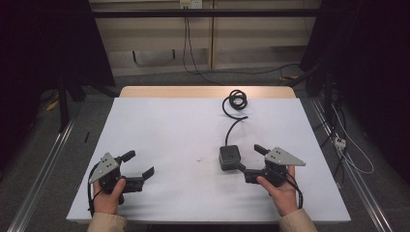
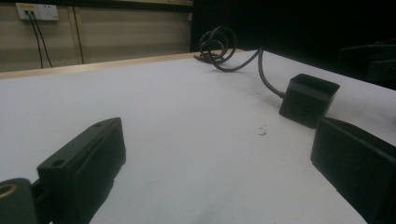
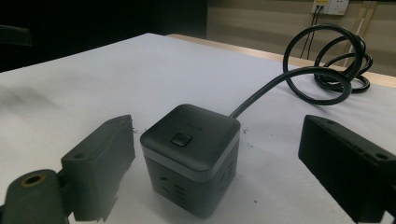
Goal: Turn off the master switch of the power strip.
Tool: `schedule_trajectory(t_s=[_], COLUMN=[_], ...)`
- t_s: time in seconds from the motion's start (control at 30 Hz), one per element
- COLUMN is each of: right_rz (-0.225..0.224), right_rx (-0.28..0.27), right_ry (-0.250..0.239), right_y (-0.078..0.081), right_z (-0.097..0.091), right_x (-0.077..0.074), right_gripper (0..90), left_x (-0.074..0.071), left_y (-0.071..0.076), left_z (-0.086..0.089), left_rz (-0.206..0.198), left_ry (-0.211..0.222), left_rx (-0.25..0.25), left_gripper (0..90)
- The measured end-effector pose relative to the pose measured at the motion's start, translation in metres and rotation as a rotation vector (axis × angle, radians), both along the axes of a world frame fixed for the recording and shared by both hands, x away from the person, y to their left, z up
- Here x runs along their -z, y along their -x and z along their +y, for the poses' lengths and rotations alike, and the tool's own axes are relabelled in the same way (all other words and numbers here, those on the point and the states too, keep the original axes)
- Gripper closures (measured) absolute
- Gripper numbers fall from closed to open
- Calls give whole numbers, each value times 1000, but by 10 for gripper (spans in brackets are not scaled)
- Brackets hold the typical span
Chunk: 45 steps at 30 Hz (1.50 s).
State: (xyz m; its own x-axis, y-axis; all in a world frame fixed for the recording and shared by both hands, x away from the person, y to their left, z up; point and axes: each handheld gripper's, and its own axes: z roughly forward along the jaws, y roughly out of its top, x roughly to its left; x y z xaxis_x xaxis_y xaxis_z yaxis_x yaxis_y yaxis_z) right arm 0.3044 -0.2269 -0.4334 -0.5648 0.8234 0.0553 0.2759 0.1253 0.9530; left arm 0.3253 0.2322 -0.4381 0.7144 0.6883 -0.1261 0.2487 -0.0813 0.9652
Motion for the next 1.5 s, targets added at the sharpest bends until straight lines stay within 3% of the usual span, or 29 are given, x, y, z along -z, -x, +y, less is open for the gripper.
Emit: schedule_trajectory(t_s=[0.77,1.5], right_rz=[0,-10], right_rx=[-21,-35], right_ry=[10,8], right_y=[-5,-7], right_z=[9,12], right_x=[-2,-5], right_gripper=[160,358], left_x=[1,1], left_y=[0,0], left_z=[0,0], left_rz=[4,3], left_ry=[-5,-6], left_rx=[1,-2], left_gripper=[28,28])
